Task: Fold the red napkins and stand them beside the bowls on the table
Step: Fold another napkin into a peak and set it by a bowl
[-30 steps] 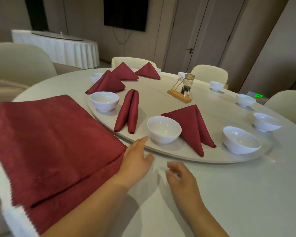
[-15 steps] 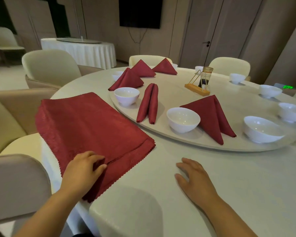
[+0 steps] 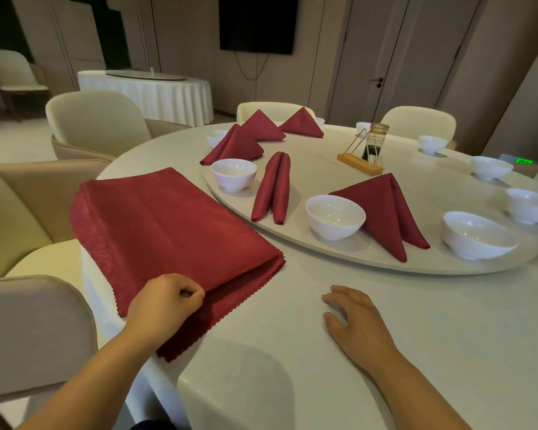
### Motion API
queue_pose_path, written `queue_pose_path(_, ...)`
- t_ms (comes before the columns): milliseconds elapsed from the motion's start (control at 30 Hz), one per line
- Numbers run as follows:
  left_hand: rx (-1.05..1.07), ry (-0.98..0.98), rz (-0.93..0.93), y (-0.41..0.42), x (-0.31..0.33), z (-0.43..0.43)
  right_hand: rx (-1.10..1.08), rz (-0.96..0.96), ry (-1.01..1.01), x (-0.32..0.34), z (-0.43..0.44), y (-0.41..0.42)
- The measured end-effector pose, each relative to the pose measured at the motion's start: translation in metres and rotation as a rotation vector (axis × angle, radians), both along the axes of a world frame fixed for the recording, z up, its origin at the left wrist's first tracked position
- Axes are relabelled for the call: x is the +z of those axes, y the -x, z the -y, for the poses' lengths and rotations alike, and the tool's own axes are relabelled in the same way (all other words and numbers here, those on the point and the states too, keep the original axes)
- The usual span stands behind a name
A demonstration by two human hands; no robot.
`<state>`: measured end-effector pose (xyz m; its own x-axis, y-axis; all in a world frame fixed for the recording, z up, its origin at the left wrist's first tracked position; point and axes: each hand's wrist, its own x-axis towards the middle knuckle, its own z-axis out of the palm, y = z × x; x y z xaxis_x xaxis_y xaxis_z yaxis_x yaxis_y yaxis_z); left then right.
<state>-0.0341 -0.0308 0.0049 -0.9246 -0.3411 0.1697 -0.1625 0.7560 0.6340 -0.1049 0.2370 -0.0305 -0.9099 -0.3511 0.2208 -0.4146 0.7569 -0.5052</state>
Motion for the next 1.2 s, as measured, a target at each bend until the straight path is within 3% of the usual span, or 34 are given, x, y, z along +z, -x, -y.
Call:
queue_pose_path(133,-0.214,-0.080,-0.081,-0.016,0.008,-0.035,-0.081,0.096,0.288,0.006,0.002,-0.002)
queue_pose_path(267,-0.413,-0.112,-0.032,-0.023,-0.012,-0.081,-0.147,0.187,0.512,0.011,0.005,-0.004)
queue_pose_path(467,-0.472,0.098,-0.108,-0.021,-0.037,-0.108,-0.227,0.067,0.252,0.003,0.005,0.001)
queue_pose_path(667,-0.514,-0.081,-0.110,-0.001,-0.024,-0.095,-0.143,-0.164,0.072,-0.003,0.005,0.006)
queue_pose_path(800,-0.493,0.192,-0.115,0.036,-0.010,-0.086,-0.070,-0.414,0.007,-0.004,0.007,0.006)
queue_pose_path(1000,-0.597,0.606,-0.006,0.087,0.004,-0.088,0.025,-0.544,0.017,0.001,0.004,-0.001)
queue_pose_path(1067,-0.642,0.568,-0.016,0.092,0.005,-0.085,0.025,-0.528,0.039,0.001,0.001,-0.001)
queue_pose_path(1167,-0.638,0.489,-0.292,0.091,0.008,-0.074,-0.029,-0.465,0.137,0.000,-0.009,0.000)
queue_pose_path(1200,-0.645,0.474,-0.289,0.088,0.013,-0.072,-0.055,-0.444,0.180,0.002,-0.012,-0.002)
